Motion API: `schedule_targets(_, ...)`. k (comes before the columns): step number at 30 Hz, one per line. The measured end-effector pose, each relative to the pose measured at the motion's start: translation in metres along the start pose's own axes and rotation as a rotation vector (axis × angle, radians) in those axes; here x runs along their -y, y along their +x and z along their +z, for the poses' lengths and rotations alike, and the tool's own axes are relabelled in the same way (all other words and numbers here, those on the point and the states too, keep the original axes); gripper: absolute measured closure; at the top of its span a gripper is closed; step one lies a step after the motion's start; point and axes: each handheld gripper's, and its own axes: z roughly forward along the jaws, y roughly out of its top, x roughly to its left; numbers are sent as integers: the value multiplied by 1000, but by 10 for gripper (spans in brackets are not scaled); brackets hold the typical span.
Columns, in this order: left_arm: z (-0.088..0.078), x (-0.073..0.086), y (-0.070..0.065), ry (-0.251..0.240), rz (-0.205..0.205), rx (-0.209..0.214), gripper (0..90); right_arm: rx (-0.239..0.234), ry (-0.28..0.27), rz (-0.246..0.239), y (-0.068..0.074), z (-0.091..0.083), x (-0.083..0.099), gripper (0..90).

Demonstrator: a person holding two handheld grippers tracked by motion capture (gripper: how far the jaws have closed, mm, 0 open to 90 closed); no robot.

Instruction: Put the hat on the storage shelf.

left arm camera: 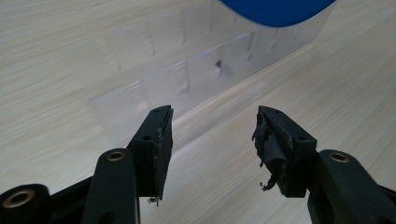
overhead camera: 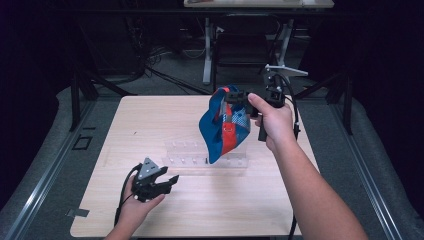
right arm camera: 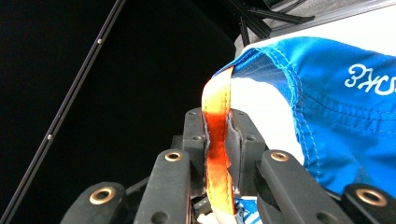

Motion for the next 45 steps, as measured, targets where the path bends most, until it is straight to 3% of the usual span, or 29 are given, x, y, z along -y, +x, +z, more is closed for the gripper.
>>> schedule_targets(12,23,-40,-38,-33,86,23,510,-2,-4,-1,-1,0,0,784)
schedule_targets(20,32,-54,-52,-46,110,37,515,-3,0,1,-1,0,0,784)
schedule_targets(26,39,-63,-68,-58,159,48,528,-2,0,-2,-2,0,0,784)
schedule_targets(37,55,-69,-76,-29,197,19,592,-3,6,-2,-1,1,1,784)
schedule_targets(45,47,-68,-69,-38,207,23,725,-3,4,-1,-1,1,1,784)
